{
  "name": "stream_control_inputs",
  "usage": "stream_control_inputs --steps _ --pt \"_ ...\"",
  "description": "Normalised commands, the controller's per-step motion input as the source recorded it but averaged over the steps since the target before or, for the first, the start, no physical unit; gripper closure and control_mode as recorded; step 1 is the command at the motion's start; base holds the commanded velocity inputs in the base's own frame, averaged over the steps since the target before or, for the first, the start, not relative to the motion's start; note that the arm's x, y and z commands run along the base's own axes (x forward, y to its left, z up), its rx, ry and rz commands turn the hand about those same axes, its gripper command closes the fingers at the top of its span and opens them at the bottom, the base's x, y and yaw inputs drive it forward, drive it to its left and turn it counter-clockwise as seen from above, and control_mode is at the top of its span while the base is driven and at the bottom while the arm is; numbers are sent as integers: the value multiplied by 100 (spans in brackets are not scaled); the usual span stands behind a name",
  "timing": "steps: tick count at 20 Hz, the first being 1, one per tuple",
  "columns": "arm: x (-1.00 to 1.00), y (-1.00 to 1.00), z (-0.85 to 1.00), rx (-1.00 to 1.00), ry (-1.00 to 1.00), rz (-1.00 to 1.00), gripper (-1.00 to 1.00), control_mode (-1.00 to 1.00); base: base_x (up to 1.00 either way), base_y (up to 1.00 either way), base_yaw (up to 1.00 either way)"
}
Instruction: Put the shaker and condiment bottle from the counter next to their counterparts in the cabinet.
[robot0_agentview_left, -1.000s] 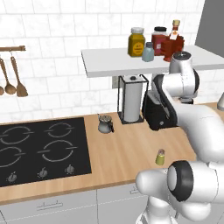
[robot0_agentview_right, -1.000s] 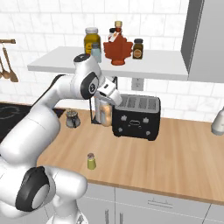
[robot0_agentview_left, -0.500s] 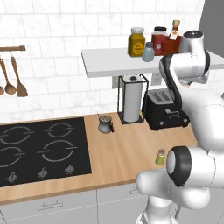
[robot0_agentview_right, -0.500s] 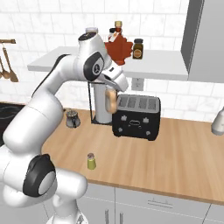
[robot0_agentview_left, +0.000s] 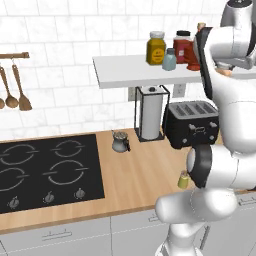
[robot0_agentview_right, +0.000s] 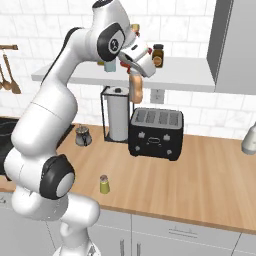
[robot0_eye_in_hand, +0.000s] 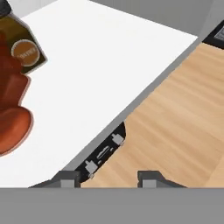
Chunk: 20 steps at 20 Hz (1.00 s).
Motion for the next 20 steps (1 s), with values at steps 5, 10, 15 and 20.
stream_control_inputs --steps 5,10,15,20 --pt "-3 -3 28 0 -1 -6 100 -100 0 0 0" --pt "13 -27 21 0 0 -2 100 -100 0 0 0" --pt "50 -49 57 0 -1 -2 100 -100 0 0 0" --pt "16 -3 7 0 -1 -1 100 -100 0 0 0"
